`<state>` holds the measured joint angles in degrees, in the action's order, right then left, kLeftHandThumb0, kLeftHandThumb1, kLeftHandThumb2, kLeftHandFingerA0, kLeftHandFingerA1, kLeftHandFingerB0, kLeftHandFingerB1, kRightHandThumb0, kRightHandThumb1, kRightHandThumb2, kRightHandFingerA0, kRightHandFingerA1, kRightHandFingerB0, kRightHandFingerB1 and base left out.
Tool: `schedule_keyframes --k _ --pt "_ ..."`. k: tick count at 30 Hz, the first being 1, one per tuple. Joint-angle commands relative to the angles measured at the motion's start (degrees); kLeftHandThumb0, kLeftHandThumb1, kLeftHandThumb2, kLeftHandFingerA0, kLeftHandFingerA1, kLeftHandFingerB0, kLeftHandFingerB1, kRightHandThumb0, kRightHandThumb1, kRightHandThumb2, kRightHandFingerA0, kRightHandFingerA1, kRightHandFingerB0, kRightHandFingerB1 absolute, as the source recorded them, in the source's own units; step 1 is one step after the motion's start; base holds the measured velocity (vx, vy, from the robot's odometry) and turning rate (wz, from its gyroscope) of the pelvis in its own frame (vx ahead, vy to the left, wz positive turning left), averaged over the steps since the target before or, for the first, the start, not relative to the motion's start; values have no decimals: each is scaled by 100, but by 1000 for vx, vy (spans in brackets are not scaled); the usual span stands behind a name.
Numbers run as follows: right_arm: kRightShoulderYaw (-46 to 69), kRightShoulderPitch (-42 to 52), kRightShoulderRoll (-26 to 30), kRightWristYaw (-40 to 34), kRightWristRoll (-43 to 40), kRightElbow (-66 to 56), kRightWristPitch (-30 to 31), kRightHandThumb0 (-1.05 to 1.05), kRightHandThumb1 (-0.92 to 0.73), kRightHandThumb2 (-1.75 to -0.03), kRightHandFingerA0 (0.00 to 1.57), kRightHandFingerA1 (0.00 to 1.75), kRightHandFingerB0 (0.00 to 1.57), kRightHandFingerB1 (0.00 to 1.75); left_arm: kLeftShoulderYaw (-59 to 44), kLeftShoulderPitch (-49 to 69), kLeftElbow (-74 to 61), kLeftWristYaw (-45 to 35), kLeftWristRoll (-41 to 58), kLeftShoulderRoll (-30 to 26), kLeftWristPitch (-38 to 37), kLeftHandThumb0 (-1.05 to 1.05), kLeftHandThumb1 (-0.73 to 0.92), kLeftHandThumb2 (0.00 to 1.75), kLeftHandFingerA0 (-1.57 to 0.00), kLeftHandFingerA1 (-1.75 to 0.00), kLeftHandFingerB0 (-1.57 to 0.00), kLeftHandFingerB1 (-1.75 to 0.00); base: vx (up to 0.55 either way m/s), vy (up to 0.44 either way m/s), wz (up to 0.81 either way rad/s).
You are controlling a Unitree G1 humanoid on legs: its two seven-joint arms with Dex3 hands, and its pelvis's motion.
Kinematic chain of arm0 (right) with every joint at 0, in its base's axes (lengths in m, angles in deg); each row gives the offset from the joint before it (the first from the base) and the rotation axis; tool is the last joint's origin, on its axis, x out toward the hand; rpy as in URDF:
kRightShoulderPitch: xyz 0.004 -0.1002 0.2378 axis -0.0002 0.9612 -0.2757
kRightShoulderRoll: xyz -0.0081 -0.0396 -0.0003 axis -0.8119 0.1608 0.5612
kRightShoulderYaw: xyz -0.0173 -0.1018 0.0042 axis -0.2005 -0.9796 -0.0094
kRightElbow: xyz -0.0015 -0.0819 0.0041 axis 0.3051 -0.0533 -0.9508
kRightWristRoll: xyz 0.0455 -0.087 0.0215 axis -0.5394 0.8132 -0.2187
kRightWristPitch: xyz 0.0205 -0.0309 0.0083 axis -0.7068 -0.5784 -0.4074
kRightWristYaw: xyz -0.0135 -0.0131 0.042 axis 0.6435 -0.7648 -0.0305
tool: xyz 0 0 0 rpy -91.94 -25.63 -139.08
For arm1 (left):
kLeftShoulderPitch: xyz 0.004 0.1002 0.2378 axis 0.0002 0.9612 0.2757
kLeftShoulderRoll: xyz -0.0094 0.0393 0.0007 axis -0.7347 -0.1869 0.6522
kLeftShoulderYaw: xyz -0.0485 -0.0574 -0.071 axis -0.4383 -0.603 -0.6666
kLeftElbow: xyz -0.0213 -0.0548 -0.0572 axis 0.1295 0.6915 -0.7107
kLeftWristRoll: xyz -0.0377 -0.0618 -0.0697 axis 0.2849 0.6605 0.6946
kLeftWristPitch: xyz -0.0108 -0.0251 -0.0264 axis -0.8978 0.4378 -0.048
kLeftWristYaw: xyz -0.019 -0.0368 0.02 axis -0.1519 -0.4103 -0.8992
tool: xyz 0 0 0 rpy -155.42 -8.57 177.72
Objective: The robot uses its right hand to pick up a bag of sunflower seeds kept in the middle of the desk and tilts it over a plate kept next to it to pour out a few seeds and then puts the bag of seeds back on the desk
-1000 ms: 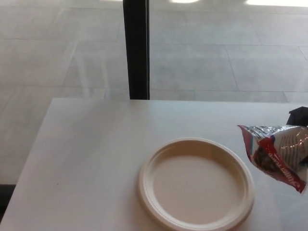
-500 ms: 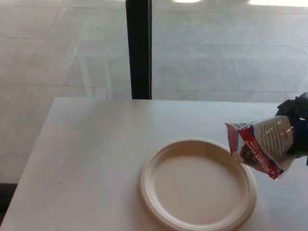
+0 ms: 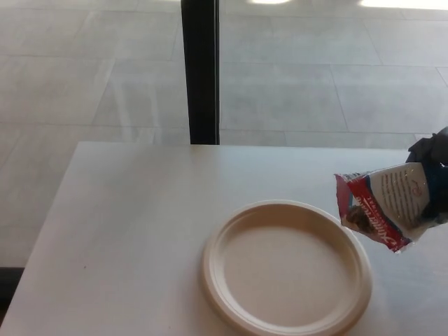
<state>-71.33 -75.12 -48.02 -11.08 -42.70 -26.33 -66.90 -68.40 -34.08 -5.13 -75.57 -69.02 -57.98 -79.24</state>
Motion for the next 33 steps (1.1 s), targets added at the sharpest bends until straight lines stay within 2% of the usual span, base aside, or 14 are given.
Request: schedule_keyframes --k 1,10,11,12,15,18,19,20,21,23,26,30,32,33 --pt "96 -9 -19 -97 -8 -246 -94 -27 -63 -77 86 171 76 121 -12 22 17 -6 43 -110 75 -89 81 65 -47 -55 -40 -37 0 0 0" --pt "79 81 -116 -234 84 -567 -267 -26 -61 -78 87 175 77 114 52 63 15 -4 -37 -155 49 -85 83 65 -47 -53 -40 -36 0 0 0" --pt "91 90 -124 -261 76 -549 -291 -24 -58 -84 86 175 75 129 84 45 24 -9 -64 -173 47 -81 65 106 -39 -60 -30 -50 0 0 0" --pt "99 93 -128 -307 65 -520 -355 -24 -57 -88 87 175 75 142 70 30 31 -16 -37 -174 69 -84 83 65 -45 -54 -39 -37 0 0 0" --pt "19 32 -128 -178 195 -555 -222 -25 -59 -88 85 175 79 83 77 9 37 0 -22 -198 141 -86 83 65 -44 -55 -39 -37 0 0 0" --pt "-31 -16 -91 -64 252 -573 -198 -27 -61 -83 84 173 78 71 37 5 37 -22 36 -195 163 -85 81 64 -44 -57 -39 -37 0 0 0" --pt "-76 -57 -63 -32 301 -555 -231 -27 -62 -81 85 172 77 67 36 18 30 -39 39 -195 145 -83 63 104 -40 -62 -32 -50 0 0 0" --pt "-128 -137 -64 48 371 -542 -163 -29 -65 -78 83 175 75 93 96 47 20 -54 -27 -208 57 -87 83 65 -44 -56 -38 -37 0 0 0" --pt "-128 -148 -68 29 373 -546 -176 -30 -64 -82 87 175 73 126 140 49 26 -2 -74 -211 38 -84 64 107 -40 -61 -30 -49 0 0 0" --pt "-108 -148 -62 -35 379 -531 -241 -30 -63 -87 90 175 75 143 159 28 34 35 -76 -222 40 -88 83 67 -47 -56 -38 -36 0 0 0" --pt "-208 -252 -43 99 575 -586 -129 -34 -75 -78 80 157 67 84 172 23 27 -8 -60 -246 59 -87 83 65 -45 -54 -39 -35 0 0 0" --pt "-292 -379 -33 226 706 -611 -78 -35 -75 -79 80 160 69 90 113 -27 37 -6 15 -251 131 -88 81 64 -49 -57 -41 -37 0 0 0" --pt "-345 -465 -11 333 800 -747 -87 -35 -75 -77 71 109 68 71 179 -42 39 47 -69 -266 99 -89 83 65 -48 -58 -41 -38 0 0 0" --pt "-360 -504 -27 367 818 -783 -80 -39 -76 -73 77 144 67 77 186 -53 45 45 -78 -274 108 -88 82 65 -49 -60 -41 -38 0 0 0"
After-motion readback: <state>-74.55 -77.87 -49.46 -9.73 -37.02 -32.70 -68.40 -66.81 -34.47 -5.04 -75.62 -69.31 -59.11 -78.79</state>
